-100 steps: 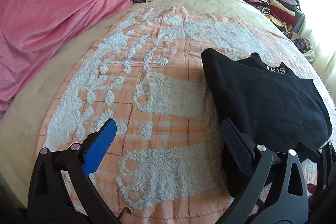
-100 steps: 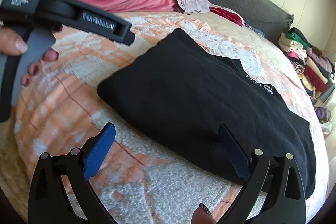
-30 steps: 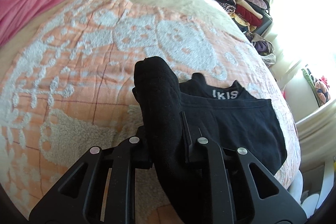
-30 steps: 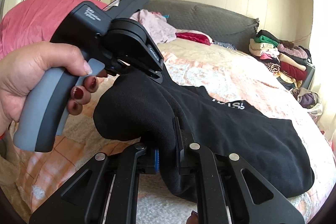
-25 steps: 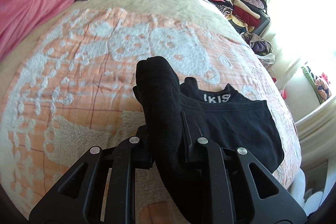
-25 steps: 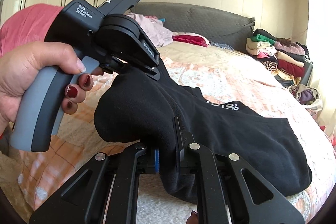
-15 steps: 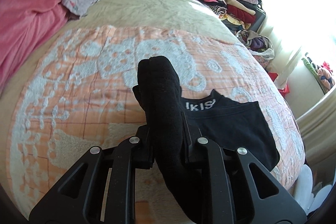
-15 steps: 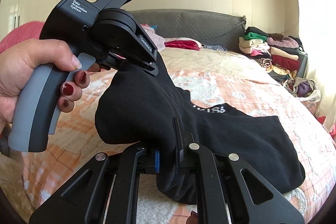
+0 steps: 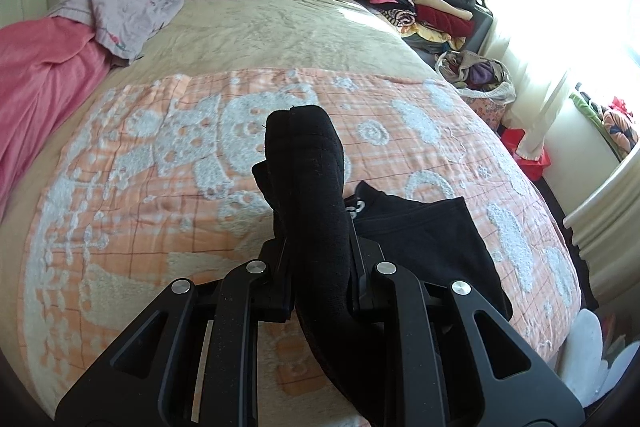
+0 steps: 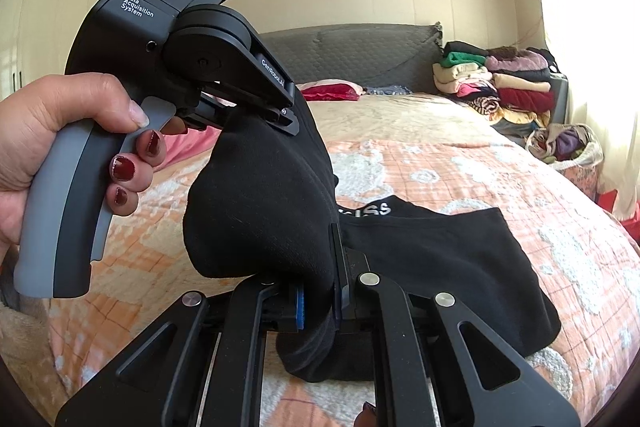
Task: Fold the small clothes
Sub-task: 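Lift the gripped edge with both tools and fold it over onto the other half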
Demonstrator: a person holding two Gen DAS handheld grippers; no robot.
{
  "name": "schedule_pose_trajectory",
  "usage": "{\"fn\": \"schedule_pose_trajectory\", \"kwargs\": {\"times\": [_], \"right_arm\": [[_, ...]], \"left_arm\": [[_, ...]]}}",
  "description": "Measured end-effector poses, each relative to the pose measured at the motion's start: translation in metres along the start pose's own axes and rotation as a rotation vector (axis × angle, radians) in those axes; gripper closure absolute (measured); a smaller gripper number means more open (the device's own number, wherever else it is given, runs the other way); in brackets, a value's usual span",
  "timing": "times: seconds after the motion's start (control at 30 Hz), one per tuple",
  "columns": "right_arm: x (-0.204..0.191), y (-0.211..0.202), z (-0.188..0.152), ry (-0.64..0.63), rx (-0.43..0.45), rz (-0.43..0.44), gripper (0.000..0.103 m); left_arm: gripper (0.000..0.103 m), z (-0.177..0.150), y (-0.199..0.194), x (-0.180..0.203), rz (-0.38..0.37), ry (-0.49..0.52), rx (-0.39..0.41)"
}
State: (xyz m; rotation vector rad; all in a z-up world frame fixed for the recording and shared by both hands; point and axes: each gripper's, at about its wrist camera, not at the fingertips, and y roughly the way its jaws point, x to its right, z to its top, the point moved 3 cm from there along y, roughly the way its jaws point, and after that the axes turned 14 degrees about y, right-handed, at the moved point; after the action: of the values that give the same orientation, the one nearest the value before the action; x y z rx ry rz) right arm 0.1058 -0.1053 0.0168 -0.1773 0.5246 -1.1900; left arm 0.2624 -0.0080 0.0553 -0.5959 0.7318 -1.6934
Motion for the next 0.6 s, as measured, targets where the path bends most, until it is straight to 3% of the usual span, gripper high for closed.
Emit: {"fn": "schedule_pose_trajectory", "kwargs": {"times": [0.6], "right_arm": [[0.050, -0.011, -0.005, 0.096, -0.020, -0.043, 0.095]], "left_arm": [[0.090, 0.013, 0.035, 0.068, -0.011, 0.047, -0.031]]}}
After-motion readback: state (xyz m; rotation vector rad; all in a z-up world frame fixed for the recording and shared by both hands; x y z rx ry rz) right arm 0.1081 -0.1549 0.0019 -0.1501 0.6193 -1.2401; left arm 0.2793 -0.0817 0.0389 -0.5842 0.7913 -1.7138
